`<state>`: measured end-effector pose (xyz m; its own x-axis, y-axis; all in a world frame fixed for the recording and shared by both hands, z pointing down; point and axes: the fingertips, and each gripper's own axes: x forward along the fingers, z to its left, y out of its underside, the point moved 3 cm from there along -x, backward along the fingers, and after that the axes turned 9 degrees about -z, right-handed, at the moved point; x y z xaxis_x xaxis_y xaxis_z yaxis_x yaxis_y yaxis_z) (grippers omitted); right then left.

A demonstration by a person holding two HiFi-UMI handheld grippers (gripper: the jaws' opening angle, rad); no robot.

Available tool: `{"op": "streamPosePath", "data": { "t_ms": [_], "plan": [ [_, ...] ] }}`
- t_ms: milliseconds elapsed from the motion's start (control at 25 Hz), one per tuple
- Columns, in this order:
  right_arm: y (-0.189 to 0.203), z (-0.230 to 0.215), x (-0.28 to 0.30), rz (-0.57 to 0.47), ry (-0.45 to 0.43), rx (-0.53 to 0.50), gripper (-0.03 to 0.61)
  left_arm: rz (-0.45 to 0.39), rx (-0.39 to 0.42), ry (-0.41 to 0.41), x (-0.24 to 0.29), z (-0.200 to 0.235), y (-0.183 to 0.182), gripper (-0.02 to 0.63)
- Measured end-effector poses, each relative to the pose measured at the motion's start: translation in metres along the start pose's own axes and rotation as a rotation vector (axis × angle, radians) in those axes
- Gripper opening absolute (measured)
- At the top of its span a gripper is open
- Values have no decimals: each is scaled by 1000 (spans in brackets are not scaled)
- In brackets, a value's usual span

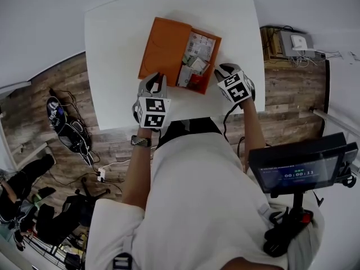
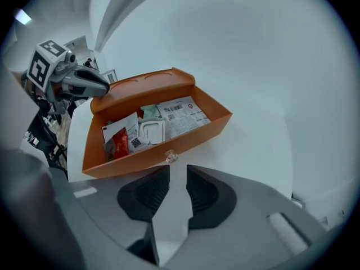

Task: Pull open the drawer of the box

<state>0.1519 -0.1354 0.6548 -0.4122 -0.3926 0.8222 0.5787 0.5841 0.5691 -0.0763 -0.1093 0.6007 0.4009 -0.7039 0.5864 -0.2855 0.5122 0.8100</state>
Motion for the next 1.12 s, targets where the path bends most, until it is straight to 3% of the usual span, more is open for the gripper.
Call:
{"op": "streamPosePath", "data": {
  "t_ms": [120,360,840,1120],
  "plan": [
    [-9,7,-29,-37,56,24,97,-22,59,17,-18,-10,-16,48],
    [-43,22,-69,-142,123,22,72,-65,72,22,-47,-9,-34,48],
    [-131,75,-151,-413,253,79,17,-279,122,-38,-122,9,-91,46],
    [-156,98,-206,-552,285,107,5,-385,177,-69,-165,4,-122,21]
  ]
}}
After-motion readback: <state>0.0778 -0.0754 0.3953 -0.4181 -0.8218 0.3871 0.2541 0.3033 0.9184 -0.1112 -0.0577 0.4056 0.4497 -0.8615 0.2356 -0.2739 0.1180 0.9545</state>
